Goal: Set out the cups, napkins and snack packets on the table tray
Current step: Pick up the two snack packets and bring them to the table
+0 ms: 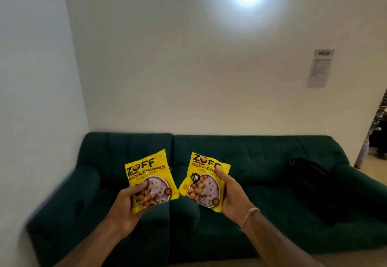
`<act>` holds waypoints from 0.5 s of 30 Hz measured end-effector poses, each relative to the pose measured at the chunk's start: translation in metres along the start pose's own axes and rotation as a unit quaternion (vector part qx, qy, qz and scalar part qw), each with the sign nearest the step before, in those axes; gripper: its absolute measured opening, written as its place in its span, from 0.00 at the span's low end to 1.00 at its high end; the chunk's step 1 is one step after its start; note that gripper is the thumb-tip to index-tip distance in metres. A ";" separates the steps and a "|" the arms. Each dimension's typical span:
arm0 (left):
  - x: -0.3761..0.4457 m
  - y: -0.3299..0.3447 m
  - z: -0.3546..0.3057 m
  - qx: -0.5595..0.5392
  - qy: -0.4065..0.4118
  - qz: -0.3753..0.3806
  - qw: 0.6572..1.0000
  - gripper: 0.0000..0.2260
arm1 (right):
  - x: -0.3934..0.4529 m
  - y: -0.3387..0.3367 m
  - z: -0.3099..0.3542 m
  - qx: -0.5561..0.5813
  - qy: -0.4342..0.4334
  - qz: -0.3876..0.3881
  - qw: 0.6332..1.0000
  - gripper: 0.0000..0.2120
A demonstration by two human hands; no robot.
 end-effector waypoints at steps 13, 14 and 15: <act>-0.029 -0.140 0.142 0.137 -0.085 -0.133 0.978 0.22 | 0.023 -0.146 -0.146 -0.136 0.133 -0.123 0.974 0.25; -0.032 -0.152 0.154 0.148 -0.091 -0.147 0.974 0.22 | 0.025 -0.156 -0.159 -0.142 0.139 -0.136 0.971 0.24; -0.035 -0.164 0.168 0.156 -0.098 -0.159 0.970 0.22 | 0.026 -0.168 -0.173 -0.149 0.145 -0.151 0.966 0.23</act>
Point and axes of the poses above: each hand's wrist, its own x-axis towards the middle knuckle, its own y-axis out of the palm, z = x × y, the point moved 5 cm from there along x, towards the middle knuckle, and after that the axes turned 5 degrees about y, right-handed, at the moved point
